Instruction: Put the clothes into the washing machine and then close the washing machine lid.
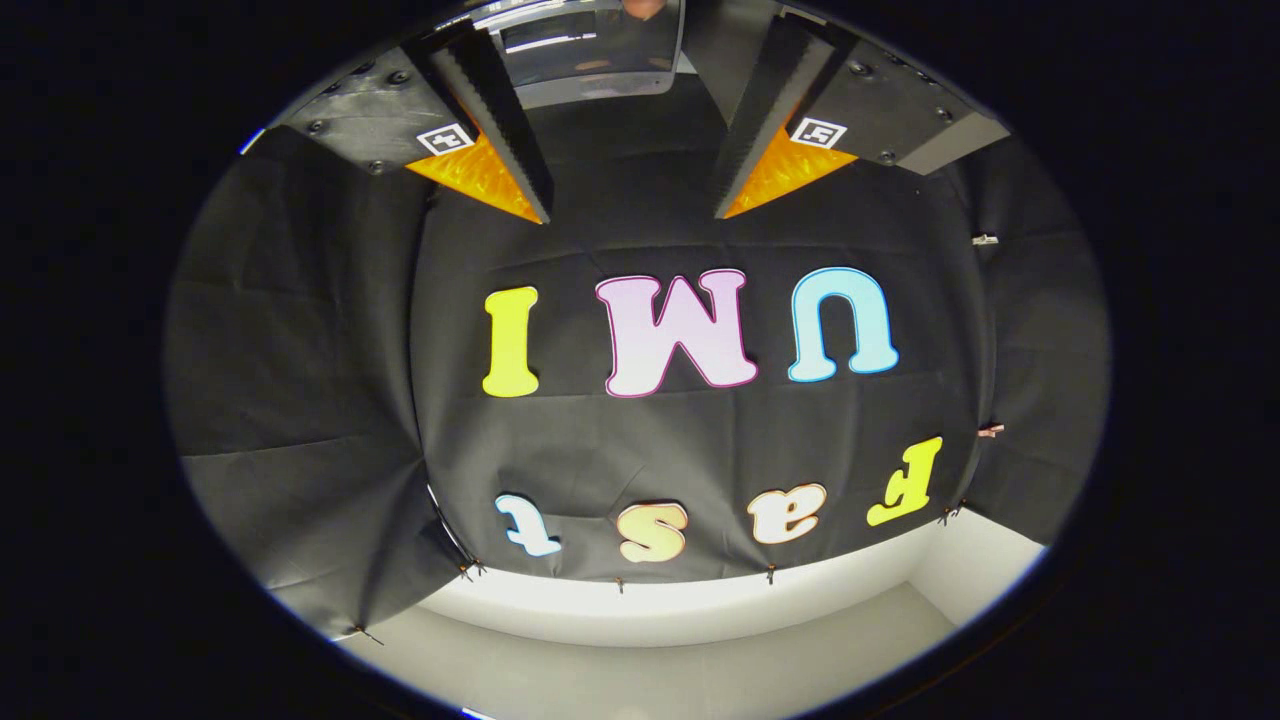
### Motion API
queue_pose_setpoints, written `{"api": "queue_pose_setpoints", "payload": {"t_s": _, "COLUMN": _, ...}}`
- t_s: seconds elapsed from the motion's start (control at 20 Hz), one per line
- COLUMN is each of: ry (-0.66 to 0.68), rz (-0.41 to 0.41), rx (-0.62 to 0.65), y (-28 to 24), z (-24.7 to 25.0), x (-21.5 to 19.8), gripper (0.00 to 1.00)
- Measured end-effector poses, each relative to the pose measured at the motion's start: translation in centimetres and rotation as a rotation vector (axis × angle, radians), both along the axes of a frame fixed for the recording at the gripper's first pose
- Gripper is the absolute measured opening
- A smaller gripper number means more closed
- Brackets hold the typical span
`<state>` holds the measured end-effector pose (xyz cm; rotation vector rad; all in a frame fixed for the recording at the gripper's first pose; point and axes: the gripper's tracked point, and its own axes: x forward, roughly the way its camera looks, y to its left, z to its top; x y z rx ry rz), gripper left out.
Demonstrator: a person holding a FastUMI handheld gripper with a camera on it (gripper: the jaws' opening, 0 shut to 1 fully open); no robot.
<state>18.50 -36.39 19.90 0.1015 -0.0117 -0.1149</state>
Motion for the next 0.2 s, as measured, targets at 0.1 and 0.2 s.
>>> {"api": "queue_pose_setpoints", "payload": {"t_s": 0.1, "ry": -0.001, "rz": 0.004, "rx": 0.006, "y": 0.42, "z": -0.10, "x": 0.03, "gripper": 0.99}}
{"api": "queue_pose_setpoints", "payload": {"t_s": 0.2, "ry": 0.009, "rz": 0.007, "rx": 0.011, "y": 0.68, "z": -0.54, "x": -0.10, "gripper": 0.99}}
